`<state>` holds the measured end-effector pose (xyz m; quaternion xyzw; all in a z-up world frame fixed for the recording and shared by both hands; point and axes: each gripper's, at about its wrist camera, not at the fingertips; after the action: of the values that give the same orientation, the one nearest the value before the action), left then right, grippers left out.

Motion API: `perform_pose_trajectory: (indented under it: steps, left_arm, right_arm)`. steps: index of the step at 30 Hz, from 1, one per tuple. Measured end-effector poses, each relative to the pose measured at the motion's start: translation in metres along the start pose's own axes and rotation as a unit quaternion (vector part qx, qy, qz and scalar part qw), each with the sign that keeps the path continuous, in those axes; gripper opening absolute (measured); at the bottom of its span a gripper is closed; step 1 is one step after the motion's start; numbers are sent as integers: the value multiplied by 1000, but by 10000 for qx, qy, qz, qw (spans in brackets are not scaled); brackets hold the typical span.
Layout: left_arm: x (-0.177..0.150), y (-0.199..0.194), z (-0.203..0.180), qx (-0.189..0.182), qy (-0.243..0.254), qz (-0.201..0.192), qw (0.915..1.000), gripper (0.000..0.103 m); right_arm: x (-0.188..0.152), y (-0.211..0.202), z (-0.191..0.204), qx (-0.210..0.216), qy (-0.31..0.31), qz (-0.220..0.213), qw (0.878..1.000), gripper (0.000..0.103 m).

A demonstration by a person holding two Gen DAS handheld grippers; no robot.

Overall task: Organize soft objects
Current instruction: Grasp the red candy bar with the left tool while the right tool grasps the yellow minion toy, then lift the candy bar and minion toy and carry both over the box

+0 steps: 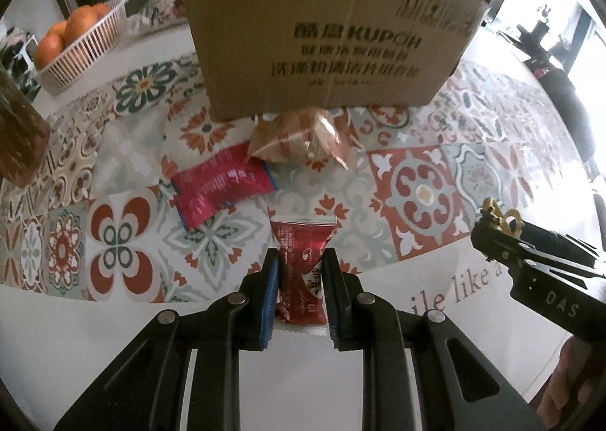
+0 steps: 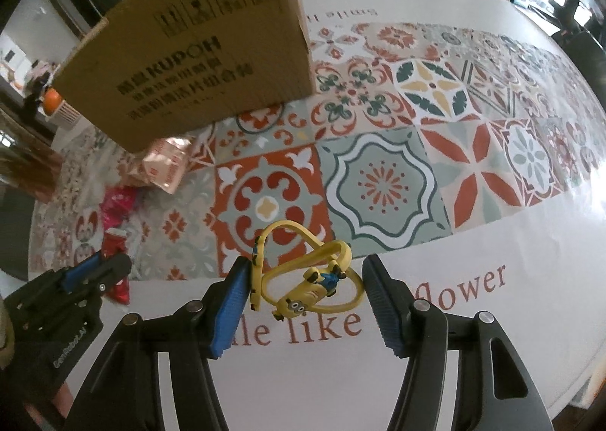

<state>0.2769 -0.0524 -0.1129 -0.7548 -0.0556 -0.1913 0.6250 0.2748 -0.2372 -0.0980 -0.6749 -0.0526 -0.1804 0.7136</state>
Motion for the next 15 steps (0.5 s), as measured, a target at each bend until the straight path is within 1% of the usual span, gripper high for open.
perform_pose_trajectory:
  steps: [3, 8, 15]
  left_arm:
    - [4, -9, -2, -34, 46, -142, 9999, 23]
    - [7, -26, -5, -114, 72, -411, 9991, 23]
    - [16, -47, -7, -84, 123, -690, 9975, 23]
  right_arm:
    - [-2, -9, 2, 83, -12, -129, 9999, 61]
    - [5, -17, 6, 216, -32, -376, 9991, 61]
    - [14, -33, 10, 404, -31, -660, 9970, 61]
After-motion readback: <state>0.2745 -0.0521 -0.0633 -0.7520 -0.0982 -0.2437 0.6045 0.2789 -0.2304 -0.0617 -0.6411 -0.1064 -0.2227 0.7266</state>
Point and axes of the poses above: each gripper's, at about its wrist camera, not at the fingertips, and y roughly the way its jaws point, z to its left, x to its top, and after that the axes turned 4 degrees about -x, right-handed
